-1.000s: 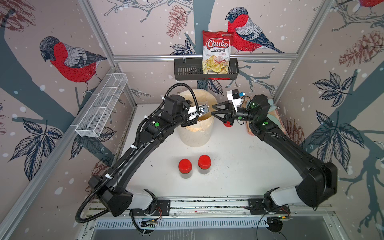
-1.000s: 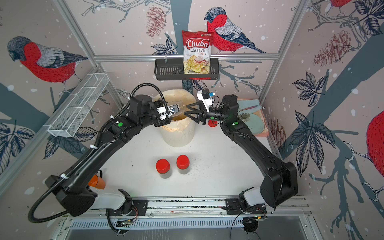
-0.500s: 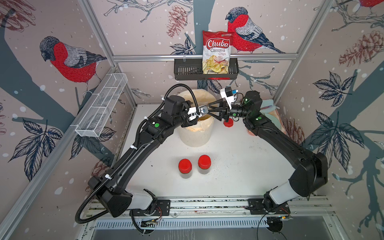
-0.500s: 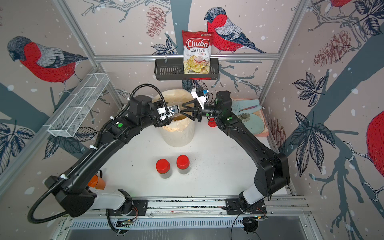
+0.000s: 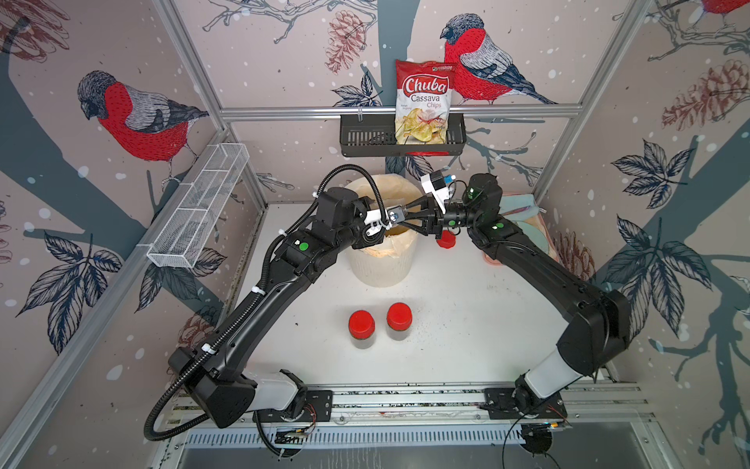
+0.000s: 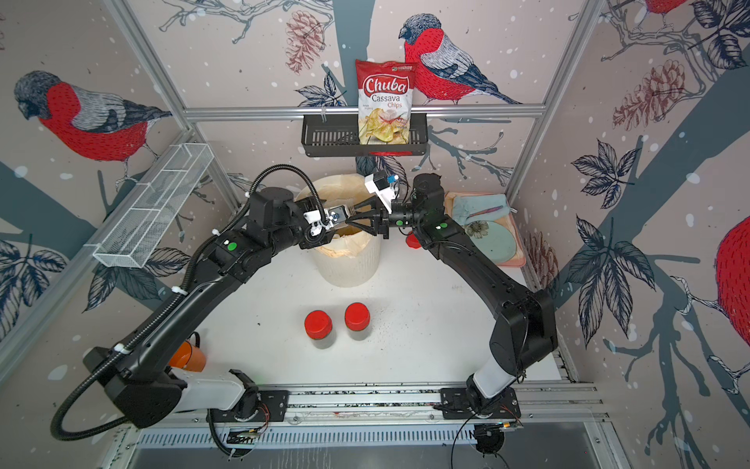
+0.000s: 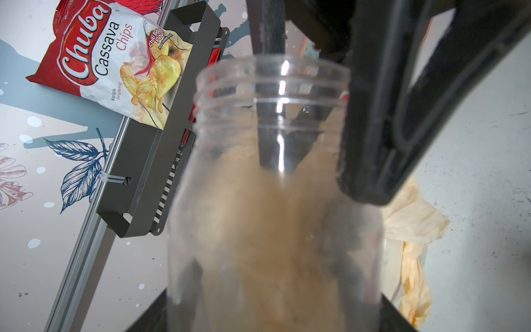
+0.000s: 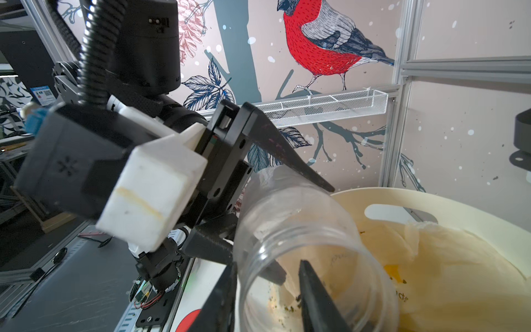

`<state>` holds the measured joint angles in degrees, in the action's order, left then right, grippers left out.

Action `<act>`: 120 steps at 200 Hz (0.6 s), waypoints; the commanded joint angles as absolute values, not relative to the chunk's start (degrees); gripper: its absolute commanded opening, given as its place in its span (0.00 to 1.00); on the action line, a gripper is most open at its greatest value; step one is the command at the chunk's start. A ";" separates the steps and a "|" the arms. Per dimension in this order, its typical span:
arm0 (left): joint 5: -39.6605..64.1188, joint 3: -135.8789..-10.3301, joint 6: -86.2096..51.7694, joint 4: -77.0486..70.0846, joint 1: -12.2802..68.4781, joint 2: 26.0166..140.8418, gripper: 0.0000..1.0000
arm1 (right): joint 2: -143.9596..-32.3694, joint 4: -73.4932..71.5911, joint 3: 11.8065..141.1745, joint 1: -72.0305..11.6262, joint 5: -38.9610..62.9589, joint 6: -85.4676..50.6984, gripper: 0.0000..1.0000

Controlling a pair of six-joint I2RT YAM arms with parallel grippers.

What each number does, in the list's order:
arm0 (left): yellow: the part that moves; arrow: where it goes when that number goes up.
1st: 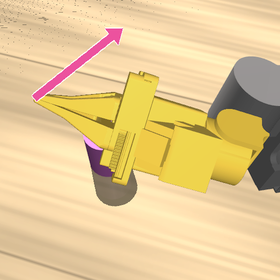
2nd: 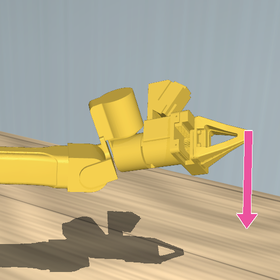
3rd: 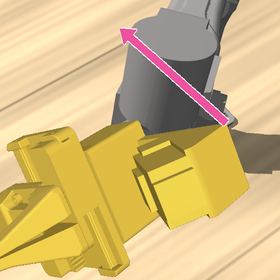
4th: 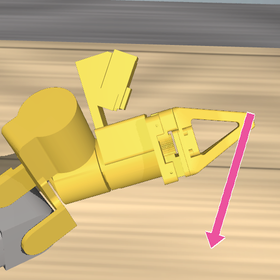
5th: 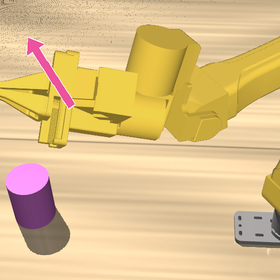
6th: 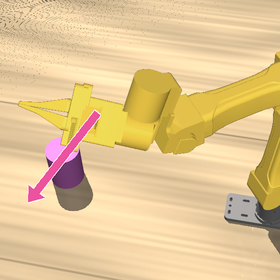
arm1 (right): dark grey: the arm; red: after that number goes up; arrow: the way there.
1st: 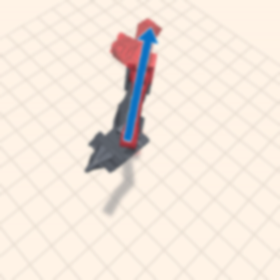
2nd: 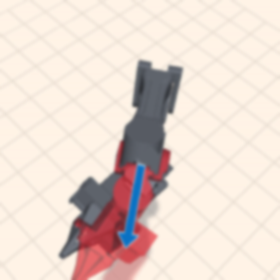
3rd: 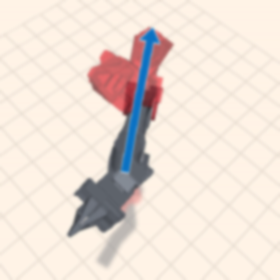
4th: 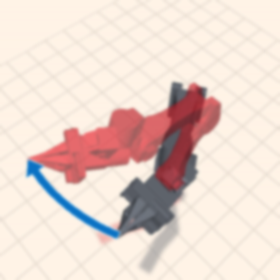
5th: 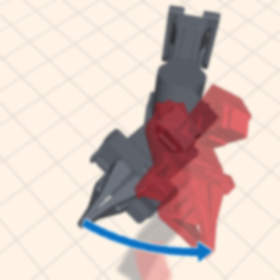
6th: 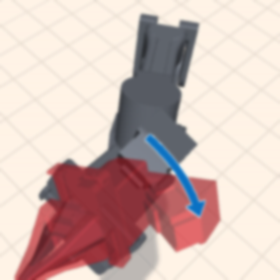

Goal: Empty moldy tea leaves from jars
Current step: Place the jar at the center of the board.

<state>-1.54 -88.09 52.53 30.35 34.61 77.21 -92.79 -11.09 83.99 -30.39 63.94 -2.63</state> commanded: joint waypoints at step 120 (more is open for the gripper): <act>2.88 -87.63 54.23 26.90 34.32 76.82 0.44 | -94.38 -1.48 87.23 -31.11 64.51 3.68 0.00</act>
<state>-0.51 -87.44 55.44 31.35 34.26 77.23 -93.82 -3.31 87.07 -30.85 67.99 3.01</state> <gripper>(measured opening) 0.712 0.047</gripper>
